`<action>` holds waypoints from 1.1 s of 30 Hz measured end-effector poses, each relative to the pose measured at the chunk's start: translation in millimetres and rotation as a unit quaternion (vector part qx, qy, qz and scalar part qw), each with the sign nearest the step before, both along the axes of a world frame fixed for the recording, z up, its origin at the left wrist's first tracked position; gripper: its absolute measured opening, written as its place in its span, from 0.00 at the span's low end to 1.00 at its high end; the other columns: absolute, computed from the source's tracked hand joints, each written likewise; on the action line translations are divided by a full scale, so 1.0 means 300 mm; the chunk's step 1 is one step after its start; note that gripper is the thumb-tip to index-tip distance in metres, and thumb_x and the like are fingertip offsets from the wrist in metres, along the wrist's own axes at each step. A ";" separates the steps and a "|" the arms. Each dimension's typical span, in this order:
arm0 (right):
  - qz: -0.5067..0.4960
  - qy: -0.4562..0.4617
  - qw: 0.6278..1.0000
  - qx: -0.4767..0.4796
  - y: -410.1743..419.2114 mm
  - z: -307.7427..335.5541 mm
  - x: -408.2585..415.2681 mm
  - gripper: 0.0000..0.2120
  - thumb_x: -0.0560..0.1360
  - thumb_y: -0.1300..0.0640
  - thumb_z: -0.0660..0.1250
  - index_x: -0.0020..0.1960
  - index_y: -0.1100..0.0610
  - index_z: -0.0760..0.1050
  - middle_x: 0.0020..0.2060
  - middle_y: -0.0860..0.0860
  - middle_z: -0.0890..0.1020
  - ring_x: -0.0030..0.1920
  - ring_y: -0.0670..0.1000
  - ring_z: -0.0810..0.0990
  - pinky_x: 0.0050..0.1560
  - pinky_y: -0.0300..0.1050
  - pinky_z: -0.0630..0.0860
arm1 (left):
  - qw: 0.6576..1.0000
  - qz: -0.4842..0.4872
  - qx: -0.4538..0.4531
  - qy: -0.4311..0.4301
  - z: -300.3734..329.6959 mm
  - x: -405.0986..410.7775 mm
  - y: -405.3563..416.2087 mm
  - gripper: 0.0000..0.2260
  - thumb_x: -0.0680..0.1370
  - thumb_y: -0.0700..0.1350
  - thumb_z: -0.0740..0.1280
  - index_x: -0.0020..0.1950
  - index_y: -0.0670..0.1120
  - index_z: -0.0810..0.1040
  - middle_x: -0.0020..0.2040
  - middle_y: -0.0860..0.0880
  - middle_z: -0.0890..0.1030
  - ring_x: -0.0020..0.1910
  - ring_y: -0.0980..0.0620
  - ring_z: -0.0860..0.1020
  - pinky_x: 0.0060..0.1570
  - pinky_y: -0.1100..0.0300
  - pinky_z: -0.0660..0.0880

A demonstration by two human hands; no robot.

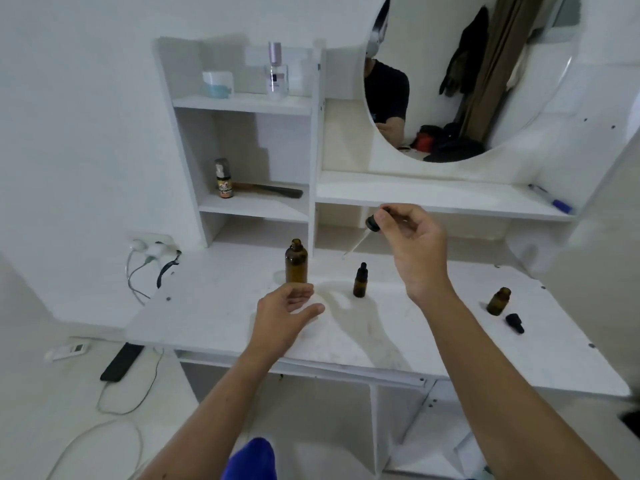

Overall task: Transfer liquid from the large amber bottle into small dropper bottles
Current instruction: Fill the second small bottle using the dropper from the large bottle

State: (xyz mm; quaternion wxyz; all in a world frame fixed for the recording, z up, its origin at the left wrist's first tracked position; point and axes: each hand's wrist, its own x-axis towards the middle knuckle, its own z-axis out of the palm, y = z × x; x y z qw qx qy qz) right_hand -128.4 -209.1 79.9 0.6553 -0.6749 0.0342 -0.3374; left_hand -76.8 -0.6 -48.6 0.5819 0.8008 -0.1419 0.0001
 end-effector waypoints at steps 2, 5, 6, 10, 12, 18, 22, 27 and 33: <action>0.013 0.000 1.000 0.004 0.052 0.002 0.040 0.04 0.79 0.62 0.74 0.52 0.54 0.84 0.44 0.46 0.89 0.49 0.45 0.88 0.60 0.42 0.84 | 0.999 0.038 0.001 -0.002 0.005 0.024 0.051 0.20 0.71 0.49 0.82 0.61 0.49 0.84 0.55 0.56 0.86 0.54 0.59 0.84 0.62 0.58 0.81; 0.028 -0.005 1.000 0.000 0.123 0.013 0.097 0.05 0.80 0.61 0.74 0.53 0.54 0.84 0.44 0.45 0.89 0.50 0.43 0.88 0.57 0.38 0.82 | 0.997 0.082 -0.008 -0.006 0.005 0.050 0.087 0.23 0.70 0.49 0.82 0.63 0.47 0.82 0.57 0.54 0.85 0.57 0.57 0.83 0.63 0.59 0.80; 0.031 -0.007 0.999 -0.002 0.142 0.019 0.117 0.05 0.80 0.62 0.74 0.54 0.55 0.84 0.45 0.46 0.89 0.50 0.43 0.88 0.56 0.37 0.82 | 0.996 0.088 -0.008 -0.004 0.003 0.060 0.089 0.25 0.70 0.49 0.83 0.65 0.48 0.81 0.60 0.54 0.84 0.59 0.56 0.82 0.64 0.60 0.78; 0.037 -0.013 0.999 -0.008 0.189 0.041 0.180 0.04 0.80 0.63 0.74 0.54 0.58 0.83 0.43 0.46 0.88 0.47 0.42 0.88 0.52 0.34 0.82 | 0.998 0.070 -0.004 0.003 0.000 0.115 0.059 0.33 0.70 0.49 0.83 0.73 0.48 0.76 0.68 0.52 0.79 0.68 0.54 0.76 0.65 0.64 0.70; 0.040 -0.012 0.999 -0.017 0.194 0.040 0.203 0.04 0.80 0.63 0.74 0.54 0.60 0.83 0.43 0.48 0.88 0.47 0.43 0.89 0.52 0.34 0.82 | 0.998 0.065 -0.011 0.013 0.002 0.147 0.041 0.34 0.70 0.48 0.83 0.74 0.47 0.75 0.70 0.51 0.79 0.70 0.53 0.76 0.68 0.62 0.71; 0.058 0.010 0.997 -0.057 0.195 -0.003 0.244 0.03 0.80 0.63 0.74 0.53 0.58 0.83 0.42 0.45 0.89 0.47 0.44 0.89 0.52 0.35 0.82 | 0.998 0.069 -0.011 0.001 -0.013 0.197 0.015 0.27 0.70 0.47 0.83 0.67 0.48 0.81 0.58 0.51 0.85 0.58 0.50 0.81 0.61 0.59 0.77; 0.066 0.016 0.994 -0.079 0.199 -0.012 0.269 0.02 0.80 0.62 0.74 0.52 0.56 0.83 0.42 0.44 0.89 0.48 0.45 0.89 0.54 0.36 0.83 | 0.998 0.062 -0.029 0.010 -0.003 0.197 0.015 0.23 0.71 0.42 0.82 0.64 0.47 0.82 0.53 0.52 0.85 0.52 0.54 0.83 0.53 0.65 0.79; 0.094 0.057 0.986 -0.129 0.213 -0.026 0.294 0.03 0.79 0.61 0.75 0.52 0.58 0.85 0.42 0.48 0.89 0.47 0.46 0.89 0.55 0.37 0.83 | 0.997 0.065 -0.031 0.015 -0.005 0.200 0.015 0.23 0.70 0.42 0.82 0.63 0.47 0.82 0.53 0.51 0.86 0.51 0.56 0.83 0.53 0.67 0.80; 0.105 0.088 0.984 -0.118 0.229 -0.063 0.304 0.04 0.78 0.62 0.76 0.49 0.54 0.86 0.42 0.45 0.89 0.47 0.42 0.88 0.52 0.32 0.81 | 0.997 0.065 -0.031 0.008 -0.007 0.202 0.013 0.23 0.70 0.42 0.82 0.64 0.47 0.82 0.54 0.50 0.86 0.53 0.54 0.84 0.54 0.65 0.80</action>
